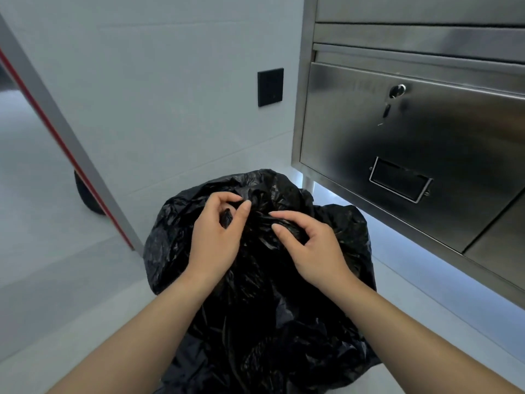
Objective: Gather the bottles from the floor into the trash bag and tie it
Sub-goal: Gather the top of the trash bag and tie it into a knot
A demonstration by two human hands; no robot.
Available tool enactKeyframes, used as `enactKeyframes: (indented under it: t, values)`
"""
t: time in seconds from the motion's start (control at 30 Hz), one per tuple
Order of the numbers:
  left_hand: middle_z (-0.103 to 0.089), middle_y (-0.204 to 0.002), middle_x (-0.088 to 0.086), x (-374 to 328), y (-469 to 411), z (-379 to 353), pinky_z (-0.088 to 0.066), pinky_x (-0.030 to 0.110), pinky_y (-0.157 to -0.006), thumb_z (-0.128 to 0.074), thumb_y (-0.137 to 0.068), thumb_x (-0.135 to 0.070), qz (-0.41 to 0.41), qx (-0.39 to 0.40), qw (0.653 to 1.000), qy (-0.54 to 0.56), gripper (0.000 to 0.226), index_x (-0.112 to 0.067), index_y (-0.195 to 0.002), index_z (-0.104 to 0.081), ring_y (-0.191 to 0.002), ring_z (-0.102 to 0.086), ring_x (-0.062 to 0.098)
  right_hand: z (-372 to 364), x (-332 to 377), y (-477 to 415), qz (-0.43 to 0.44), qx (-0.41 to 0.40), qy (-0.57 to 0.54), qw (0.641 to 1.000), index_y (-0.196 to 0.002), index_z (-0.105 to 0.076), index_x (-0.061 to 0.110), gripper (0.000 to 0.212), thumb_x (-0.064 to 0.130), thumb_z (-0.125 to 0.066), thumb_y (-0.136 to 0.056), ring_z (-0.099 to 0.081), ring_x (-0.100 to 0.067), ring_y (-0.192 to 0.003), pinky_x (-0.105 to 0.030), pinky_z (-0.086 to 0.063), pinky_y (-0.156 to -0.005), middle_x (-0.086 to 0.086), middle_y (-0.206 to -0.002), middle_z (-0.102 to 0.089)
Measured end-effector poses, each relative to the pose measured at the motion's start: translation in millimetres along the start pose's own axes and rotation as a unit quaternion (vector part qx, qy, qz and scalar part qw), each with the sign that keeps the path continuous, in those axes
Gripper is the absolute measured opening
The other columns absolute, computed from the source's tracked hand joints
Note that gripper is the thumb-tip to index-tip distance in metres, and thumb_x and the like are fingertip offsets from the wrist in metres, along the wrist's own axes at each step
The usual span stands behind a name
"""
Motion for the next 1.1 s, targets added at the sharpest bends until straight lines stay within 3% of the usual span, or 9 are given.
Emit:
enactKeyframes:
  t: [0.1, 0.23, 0.37, 0.43, 0.67, 0.83, 0.93, 1.0, 1.1]
  values:
    - [-0.058, -0.080, -0.028, -20.5, -1.5, -9.9, -0.038, 0.004, -0.071, -0.047, -0.093, -0.041, -0.022, 0.002, 0.999, 0.038, 0.008, -0.037, -0.092, -0.053, -0.078, -0.055, -0.007, 5.6, 0.9, 2.2, -0.004, -0.027, 0.025, 0.999, -0.105, -0.069, 0.032, 0.019, 0.026, -0.064, -0.087, -0.056, 0.012, -0.103, -0.004, -0.038, -0.088, 0.024, -0.102, -0.066]
    - [-0.054, -0.076, -0.024, -41.9, 8.1, -33.1, -0.040, 0.011, -0.068, -0.037, -0.095, -0.044, -0.067, 0.034, 0.995, 0.067, 0.018, -0.035, -0.100, -0.051, -0.070, -0.051, -0.002, 2.0, 4.2, 6.6, -0.007, -0.004, 0.007, 1.000, -0.110, -0.067, 0.027, 0.023, 0.024, -0.063, -0.087, -0.057, 0.009, -0.105, -0.013, -0.042, -0.093, 0.018, -0.108, -0.068]
    - [-0.048, -0.075, -0.018, -40.5, 13.1, -39.8, -0.042, 0.053, -0.091, -0.023, -0.090, -0.055, -0.055, 0.037, 0.997, 0.041, 0.029, -0.042, -0.097, -0.048, -0.078, -0.047, 0.009, -5.5, 7.6, 12.8, -0.010, 0.044, -0.021, 0.999, -0.115, -0.066, 0.022, 0.025, 0.020, -0.059, -0.091, -0.058, 0.004, -0.108, -0.019, -0.044, -0.096, 0.011, -0.113, -0.068]
    - [-0.046, -0.077, -0.016, -38.4, 15.1, -42.2, -0.036, 0.061, -0.095, -0.016, -0.088, -0.059, -0.042, 0.050, 0.997, 0.046, 0.038, -0.041, -0.097, -0.048, -0.084, -0.046, 0.015, -7.7, 8.7, 15.8, -0.013, 0.056, -0.043, 0.997, -0.112, -0.066, 0.026, 0.022, 0.022, -0.059, -0.091, -0.060, 0.005, -0.104, -0.015, -0.044, -0.092, 0.013, -0.109, -0.069]
    - [-0.041, -0.096, 0.007, -21.9, 17.0, -63.2, -0.034, 0.015, -0.094, -0.015, -0.057, -0.095, 0.036, 0.158, 0.967, 0.195, 0.099, -0.021, -0.114, -0.046, -0.093, -0.042, 0.011, -1.1, -0.2, 13.4, -0.027, 0.027, -0.020, 0.999, -0.096, -0.072, 0.024, 0.017, 0.026, -0.073, -0.080, -0.064, 0.003, -0.094, -0.020, -0.047, -0.088, 0.015, -0.095, -0.072]
    - [-0.051, -0.119, -0.002, -0.7, 15.6, -59.8, -0.027, 0.039, -0.110, -0.008, -0.076, -0.077, 0.063, 0.219, 0.970, 0.089, 0.065, -0.044, -0.112, -0.052, -0.123, -0.040, 0.016, 14.2, -0.2, 7.0, -0.024, -0.028, -0.041, 0.999, -0.081, -0.070, 0.040, 0.017, 0.023, -0.073, -0.079, -0.064, 0.007, -0.089, -0.009, -0.044, -0.082, 0.026, -0.089, -0.070]
    - [-0.038, -0.107, -0.031, 1.8, 25.1, -58.0, -0.026, 0.022, -0.094, -0.003, -0.074, -0.076, 0.058, 0.257, 0.964, -0.028, 0.038, -0.065, -0.092, -0.035, -0.110, -0.030, -0.010, 18.0, -3.7, 7.7, -0.034, -0.046, -0.059, 0.997, -0.082, -0.071, 0.037, 0.016, 0.022, -0.072, -0.080, -0.065, 0.006, -0.087, -0.008, -0.045, -0.079, 0.023, -0.088, -0.071]
    - [-0.032, -0.094, -0.039, -6.9, 27.7, -58.4, -0.022, 0.022, -0.084, -0.006, -0.082, -0.068, 0.014, 0.261, 0.961, -0.091, 0.031, -0.053, -0.093, -0.031, -0.101, -0.024, -0.020, 20.3, -7.0, 9.4, -0.047, -0.062, -0.076, 0.994, -0.079, -0.071, 0.037, 0.017, 0.020, -0.070, -0.082, -0.066, 0.001, -0.083, -0.012, -0.047, -0.076, 0.017, -0.084, -0.072]
    - [-0.036, -0.094, -0.026, -11.0, 23.1, -51.9, -0.021, 0.026, -0.085, -0.010, -0.086, -0.065, -0.026, 0.241, 0.959, -0.143, 0.043, -0.030, -0.094, -0.034, -0.092, -0.028, -0.005, 27.8, -13.9, 9.1, -0.079, -0.095, -0.091, 0.988, -0.081, -0.071, 0.031, 0.013, 0.020, -0.065, -0.086, -0.067, -0.017, -0.078, -0.029, -0.054, -0.074, 0.001, -0.079, -0.072]
Point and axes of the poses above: each hand's wrist, its own y-axis away from the middle knuckle, its own z-axis out of the back of the hand, x = y × z, the point moved 9 cm from there along -y, towards the middle knuckle
